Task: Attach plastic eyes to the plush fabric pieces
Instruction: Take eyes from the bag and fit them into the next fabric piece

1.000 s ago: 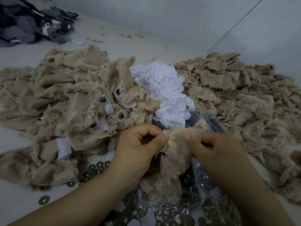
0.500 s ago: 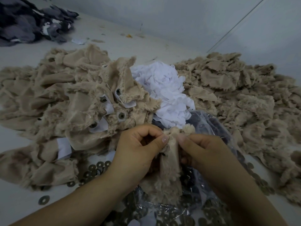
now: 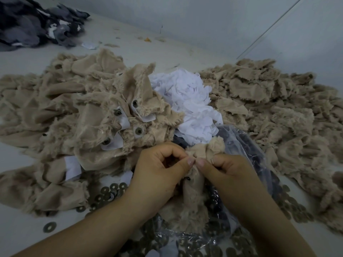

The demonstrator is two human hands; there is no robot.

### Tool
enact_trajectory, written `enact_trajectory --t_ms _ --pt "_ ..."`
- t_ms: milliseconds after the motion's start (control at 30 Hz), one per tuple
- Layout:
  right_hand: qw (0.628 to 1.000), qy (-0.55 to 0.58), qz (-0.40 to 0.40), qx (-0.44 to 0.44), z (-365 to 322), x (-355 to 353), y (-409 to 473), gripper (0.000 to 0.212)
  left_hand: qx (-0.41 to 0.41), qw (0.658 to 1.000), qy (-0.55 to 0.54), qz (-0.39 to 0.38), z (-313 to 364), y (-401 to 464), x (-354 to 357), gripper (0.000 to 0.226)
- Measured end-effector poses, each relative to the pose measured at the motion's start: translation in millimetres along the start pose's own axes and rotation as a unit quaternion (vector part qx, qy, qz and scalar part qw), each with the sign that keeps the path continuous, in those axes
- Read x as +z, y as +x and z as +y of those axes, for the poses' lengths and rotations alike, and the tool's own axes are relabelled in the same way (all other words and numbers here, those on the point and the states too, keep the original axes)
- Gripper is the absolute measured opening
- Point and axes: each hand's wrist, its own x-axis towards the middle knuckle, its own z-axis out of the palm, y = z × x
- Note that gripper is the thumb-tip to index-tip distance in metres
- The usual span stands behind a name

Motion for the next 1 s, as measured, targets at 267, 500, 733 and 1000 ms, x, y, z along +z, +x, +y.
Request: enact_trajectory --t_ms 267,500,733,1000 --pt "0.996 -0.081 -0.015 -0.024 5 4 0 0.05 -0.004 1.0 0.016 0.001 -4 -1 -1 0.007" --pt "0.995 -0.088 0.001 -0.045 3 7 -2 0.049 -0.009 0.999 0.035 0.012 -3 0 -1 0.007" --pt "0.997 0.002 0.083 -0.009 7 10 -2 0.041 -0.029 0.999 0.017 0.011 -1 -1 1 0.015" --pt "0.984 0.161 0.043 0.061 6 10 -2 0.023 -0.043 0.999 -0.004 0.002 -2 0 -1 0.014"
